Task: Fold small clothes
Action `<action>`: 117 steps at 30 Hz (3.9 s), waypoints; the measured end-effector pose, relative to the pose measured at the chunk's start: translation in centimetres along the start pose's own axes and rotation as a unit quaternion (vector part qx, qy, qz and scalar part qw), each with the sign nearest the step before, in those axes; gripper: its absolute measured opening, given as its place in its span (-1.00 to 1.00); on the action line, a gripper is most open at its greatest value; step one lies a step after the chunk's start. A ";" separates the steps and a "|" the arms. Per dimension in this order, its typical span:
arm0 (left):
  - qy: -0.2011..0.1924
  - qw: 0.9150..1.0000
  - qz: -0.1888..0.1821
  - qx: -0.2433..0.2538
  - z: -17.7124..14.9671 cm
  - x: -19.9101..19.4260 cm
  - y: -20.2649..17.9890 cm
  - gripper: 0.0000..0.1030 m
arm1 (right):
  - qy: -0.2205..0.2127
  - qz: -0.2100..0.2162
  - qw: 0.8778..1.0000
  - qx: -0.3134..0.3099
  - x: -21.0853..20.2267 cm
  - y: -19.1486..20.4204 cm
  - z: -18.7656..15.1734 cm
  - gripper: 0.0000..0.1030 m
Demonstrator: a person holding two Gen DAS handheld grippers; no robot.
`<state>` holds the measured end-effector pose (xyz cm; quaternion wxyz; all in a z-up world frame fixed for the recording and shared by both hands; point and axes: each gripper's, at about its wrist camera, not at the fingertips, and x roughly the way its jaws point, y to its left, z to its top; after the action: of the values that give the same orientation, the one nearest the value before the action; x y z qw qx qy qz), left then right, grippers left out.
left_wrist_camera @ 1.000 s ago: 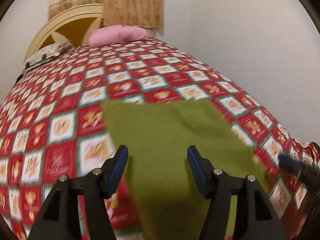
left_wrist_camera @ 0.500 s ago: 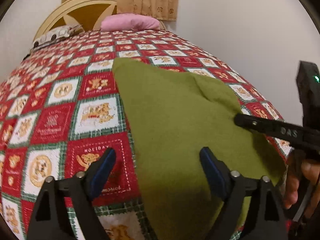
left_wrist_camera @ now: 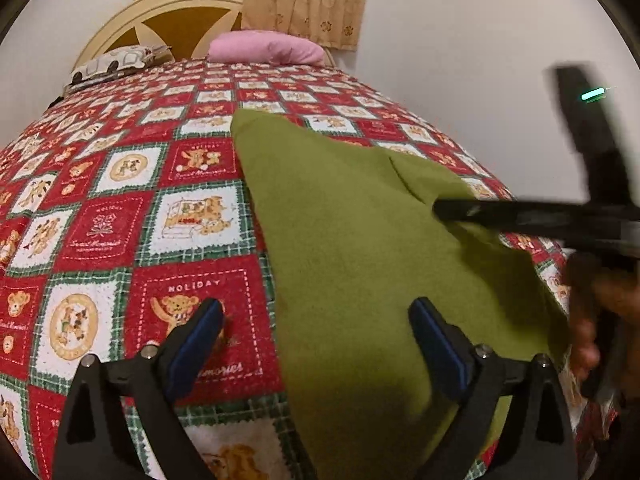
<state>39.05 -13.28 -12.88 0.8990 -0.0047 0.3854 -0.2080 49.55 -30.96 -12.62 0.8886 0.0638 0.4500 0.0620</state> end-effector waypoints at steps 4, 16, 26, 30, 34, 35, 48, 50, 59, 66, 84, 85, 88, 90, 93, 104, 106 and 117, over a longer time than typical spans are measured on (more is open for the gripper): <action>0.005 1.000 0.004 0.010 -0.9 -0.4 -0.3 0.90 | 0.006 0.037 0.998 0.047 1.1 -3.1 -0.6 -0.43; 0.042 0.999 -0.014 -0.013 -0.8 1.2 0.3 1.00 | -0.006 0.042 0.998 0.048 1.2 -3.3 -0.7 -0.43; 0.041 0.999 -0.015 -0.015 -0.9 1.2 0.4 1.00 | -0.035 0.062 0.997 -0.025 -3.5 2.7 -3.6 -0.38; 0.041 0.999 -0.018 -0.014 -0.9 1.2 0.4 1.00 | -0.025 0.046 0.998 -0.022 -2.5 1.4 -4.7 -0.38; 0.043 0.999 -0.023 -0.011 -0.9 1.2 0.4 1.00 | -0.025 0.056 0.998 -0.010 -2.4 0.3 -5.0 -0.40; 0.043 0.999 -0.024 -0.011 -0.9 1.2 0.3 1.00 | -0.026 0.054 0.998 -0.012 -2.4 0.3 -5.1 -0.40; 0.049 0.998 -0.032 0.001 -1.1 1.2 -0.1 1.00 | -0.057 0.065 0.996 0.002 -2.1 -0.8 -6.2 -0.41; 0.050 0.998 -0.034 0.001 -1.1 1.2 0.0 1.00 | -0.051 0.066 0.997 0.005 -2.1 -0.7 -5.9 -0.41; 0.051 0.998 -0.038 0.000 -1.2 1.3 0.0 1.00 | -0.107 0.107 0.988 0.029 -6.0 -3.0 -5.2 0.15; 0.052 0.998 -0.043 -0.002 -1.2 1.2 0.0 1.00 | -0.068 0.146 0.977 0.139 -1.9 -8.7 -2.3 0.28; 0.058 0.997 -0.052 -0.003 -1.0 1.7 0.0 1.00 | -0.012 0.199 0.970 0.139 5.7 -10.0 2.0 0.03; 0.058 0.997 -0.052 -0.003 -0.9 1.7 0.0 1.00 | -0.014 0.198 0.971 0.136 5.7 -10.0 2.0 -0.04; 0.059 0.997 -0.053 -0.002 -0.9 1.8 0.0 1.00 | -0.014 0.201 0.971 0.132 5.8 -10.0 1.9 -0.14; 0.058 0.997 -0.052 -0.001 -0.9 1.8 0.0 1.00 | -0.017 0.212 0.969 0.127 5.7 -9.9 1.7 -0.22; 0.059 0.997 -0.054 0.000 -0.8 1.9 -0.1 1.00 | -0.017 0.214 0.969 0.121 5.7 -9.7 1.6 -0.25; 0.068 0.995 -0.066 0.023 -0.5 1.7 -1.0 0.48 | 0.004 0.231 0.961 0.154 6.4 -10.4 1.6 -0.29; 0.073 0.995 -0.066 0.029 -0.2 1.3 -1.4 0.35 | -0.006 0.206 0.969 0.133 5.8 -9.5 1.6 -0.39; 0.068 0.995 -0.024 0.062 0.2 -2.3 -2.2 -0.28 | -0.053 0.190 0.973 0.118 1.2 -6.6 1.4 -0.50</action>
<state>36.92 -14.48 -10.81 0.8640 0.0555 0.4319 -0.2528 51.75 -37.32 -13.85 0.8693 0.2555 0.3862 0.1730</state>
